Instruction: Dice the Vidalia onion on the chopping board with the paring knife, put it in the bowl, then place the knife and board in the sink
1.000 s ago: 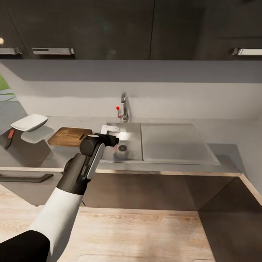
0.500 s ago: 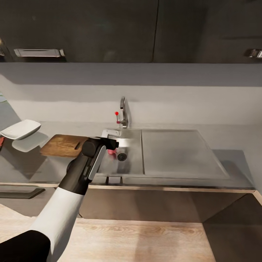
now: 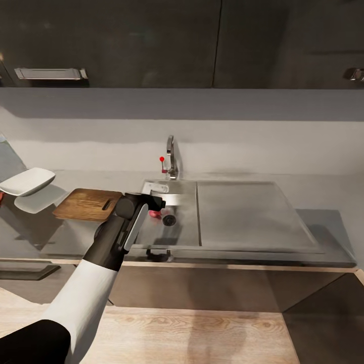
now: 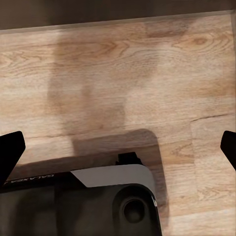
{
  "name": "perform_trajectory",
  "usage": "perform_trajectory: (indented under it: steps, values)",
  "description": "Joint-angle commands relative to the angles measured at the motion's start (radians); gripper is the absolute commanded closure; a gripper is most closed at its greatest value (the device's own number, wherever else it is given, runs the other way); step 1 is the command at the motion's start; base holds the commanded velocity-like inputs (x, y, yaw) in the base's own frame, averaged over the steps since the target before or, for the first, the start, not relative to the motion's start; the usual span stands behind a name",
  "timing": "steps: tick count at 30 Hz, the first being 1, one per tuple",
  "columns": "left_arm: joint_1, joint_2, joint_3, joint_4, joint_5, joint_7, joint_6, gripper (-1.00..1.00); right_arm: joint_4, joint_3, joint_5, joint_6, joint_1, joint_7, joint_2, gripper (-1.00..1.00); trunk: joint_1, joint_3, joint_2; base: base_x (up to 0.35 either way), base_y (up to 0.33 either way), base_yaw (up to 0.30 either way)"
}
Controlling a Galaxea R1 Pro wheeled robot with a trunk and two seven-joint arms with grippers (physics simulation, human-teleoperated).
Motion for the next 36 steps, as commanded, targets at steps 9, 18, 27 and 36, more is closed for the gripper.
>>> perform_trajectory:
  steps: [9, 18, 27, 36]
  values:
    - [-0.001, -0.006, -0.001, 0.021, 0.013, 0.005, 0.003, -1.00, 0.000, 0.009, -0.006, -0.002, -0.001, -0.006, 0.000, -1.00, 0.000, -0.002, -0.002, 0.000, 0.000, 0.000]
    - [0.000, -0.007, 0.001, 0.025, 0.066, 0.005, -0.026, -1.00, 0.000, 0.009, -0.006, -0.002, -0.001, -0.006, 0.000, -1.00, 0.000, -0.002, -0.002, 0.000, 0.000, 0.000]
    - [0.000, -0.005, 0.004, 0.066, 0.125, 0.012, -0.086, -1.00, 0.000, 0.009, -0.006, 0.010, -0.001, -0.006, 0.000, -1.00, 0.000, -0.005, -0.002, 0.000, 0.000, 0.000]
    - [-0.001, -0.004, 0.005, 0.103, 0.130, 0.014, -0.113, -1.00, 0.000, 0.009, -0.005, 0.071, -0.001, -0.003, 0.000, -1.00, 0.000, -0.018, -0.002, 0.043, -0.038, 0.000]
